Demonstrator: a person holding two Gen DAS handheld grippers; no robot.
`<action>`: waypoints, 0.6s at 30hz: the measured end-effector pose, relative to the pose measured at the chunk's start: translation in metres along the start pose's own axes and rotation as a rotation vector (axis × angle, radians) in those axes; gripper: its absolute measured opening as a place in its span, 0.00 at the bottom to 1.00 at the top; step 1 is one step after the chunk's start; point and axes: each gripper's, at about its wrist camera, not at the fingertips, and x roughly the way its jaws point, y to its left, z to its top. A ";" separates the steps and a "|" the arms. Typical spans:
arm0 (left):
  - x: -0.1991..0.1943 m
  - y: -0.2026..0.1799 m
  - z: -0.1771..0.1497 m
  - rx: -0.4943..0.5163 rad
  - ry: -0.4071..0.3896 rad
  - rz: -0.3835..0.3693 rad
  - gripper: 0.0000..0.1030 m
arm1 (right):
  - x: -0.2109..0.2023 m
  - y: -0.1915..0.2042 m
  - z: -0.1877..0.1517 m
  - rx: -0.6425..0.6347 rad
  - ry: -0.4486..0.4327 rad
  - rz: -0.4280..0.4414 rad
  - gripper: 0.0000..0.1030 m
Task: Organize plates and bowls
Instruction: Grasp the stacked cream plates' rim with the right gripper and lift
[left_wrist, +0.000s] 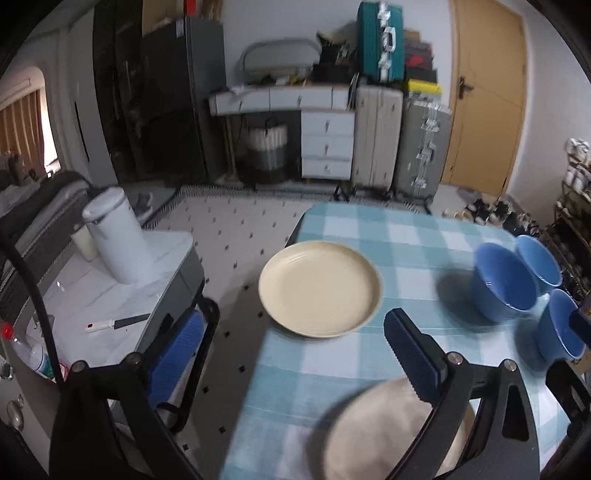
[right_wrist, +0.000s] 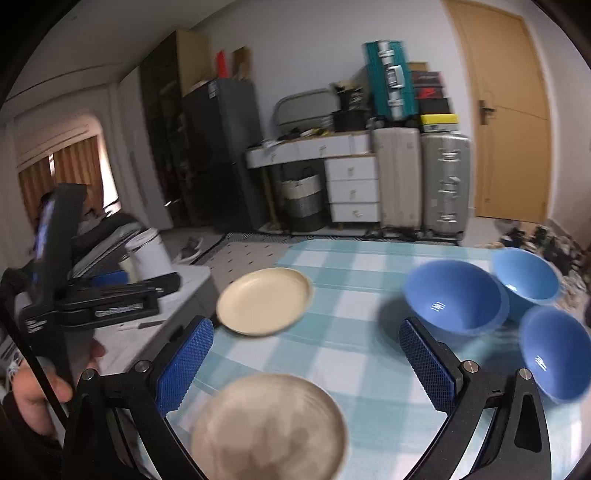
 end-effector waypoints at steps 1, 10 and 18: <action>0.013 0.005 0.006 -0.003 0.035 -0.006 0.97 | 0.013 0.009 0.009 -0.023 0.014 0.003 0.99; 0.118 0.054 0.031 -0.194 0.279 -0.099 0.96 | 0.124 0.045 0.063 -0.058 0.185 0.055 0.99; 0.183 0.066 0.033 -0.200 0.421 -0.115 0.96 | 0.233 0.032 0.084 -0.034 0.328 0.015 0.93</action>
